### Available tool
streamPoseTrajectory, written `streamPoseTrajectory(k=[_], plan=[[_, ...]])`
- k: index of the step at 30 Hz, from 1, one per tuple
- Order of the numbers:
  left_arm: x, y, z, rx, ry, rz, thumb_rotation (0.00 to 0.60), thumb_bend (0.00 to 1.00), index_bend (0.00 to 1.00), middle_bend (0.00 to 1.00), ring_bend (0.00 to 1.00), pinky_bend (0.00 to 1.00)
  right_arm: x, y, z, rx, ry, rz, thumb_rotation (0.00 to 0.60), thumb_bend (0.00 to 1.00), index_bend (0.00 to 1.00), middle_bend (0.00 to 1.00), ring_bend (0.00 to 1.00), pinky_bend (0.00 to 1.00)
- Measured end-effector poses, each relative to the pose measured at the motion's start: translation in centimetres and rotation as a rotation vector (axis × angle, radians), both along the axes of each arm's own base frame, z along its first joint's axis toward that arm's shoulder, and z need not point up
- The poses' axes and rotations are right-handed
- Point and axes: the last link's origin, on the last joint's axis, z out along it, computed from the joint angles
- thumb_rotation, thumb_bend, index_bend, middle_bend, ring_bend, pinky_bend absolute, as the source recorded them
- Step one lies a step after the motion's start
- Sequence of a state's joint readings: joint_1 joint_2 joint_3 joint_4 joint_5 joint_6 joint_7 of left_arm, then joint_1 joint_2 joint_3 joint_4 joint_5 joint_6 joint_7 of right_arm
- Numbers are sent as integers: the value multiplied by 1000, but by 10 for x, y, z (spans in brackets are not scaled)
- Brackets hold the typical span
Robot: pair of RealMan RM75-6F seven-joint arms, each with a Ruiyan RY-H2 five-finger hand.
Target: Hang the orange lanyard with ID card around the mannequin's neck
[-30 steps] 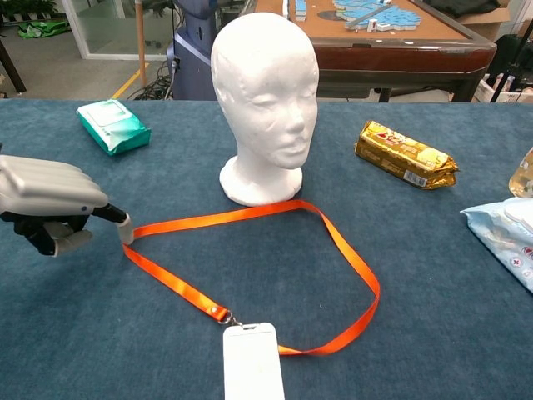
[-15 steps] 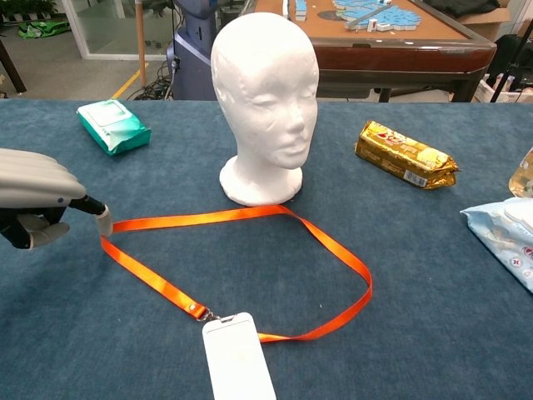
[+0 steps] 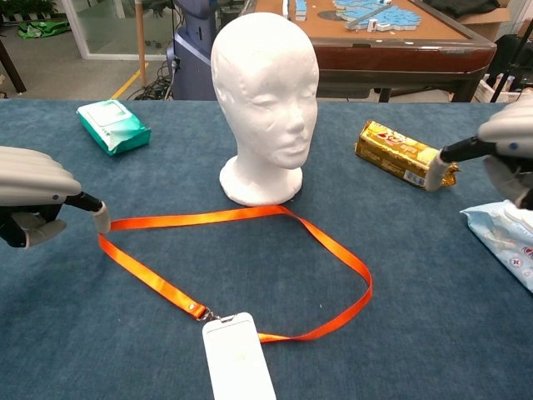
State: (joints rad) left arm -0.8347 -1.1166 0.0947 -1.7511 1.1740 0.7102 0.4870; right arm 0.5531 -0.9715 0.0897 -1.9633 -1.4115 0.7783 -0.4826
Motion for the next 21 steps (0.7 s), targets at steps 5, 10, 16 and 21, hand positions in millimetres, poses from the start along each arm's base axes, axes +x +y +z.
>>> streamPoseTrajectory(k=[5, 10, 16, 21], plan=[[0, -1, 0, 2, -2, -1, 600, 656, 253, 1000, 1000, 858, 19, -13, -29, 97, 11, 10, 600, 1000, 271, 1000, 1000, 1000], [-1, -1, 0, 4, -3, 0, 600, 656, 253, 1000, 1000, 858, 28, -22, -50, 143, 23, 5, 600, 1000, 269, 1000, 1000, 1000], [-1, 0, -1, 5, -4, 3, 600, 656, 253, 1000, 1000, 858, 28, -30, -71, 177, 55, -13, 600, 1000, 269, 1000, 1000, 1000], [-1, -1, -1, 6, -10, 2, 600, 656, 253, 1000, 1000, 858, 24, -31, -88, 203, 91, -28, 600, 1000, 269, 1000, 1000, 1000]])
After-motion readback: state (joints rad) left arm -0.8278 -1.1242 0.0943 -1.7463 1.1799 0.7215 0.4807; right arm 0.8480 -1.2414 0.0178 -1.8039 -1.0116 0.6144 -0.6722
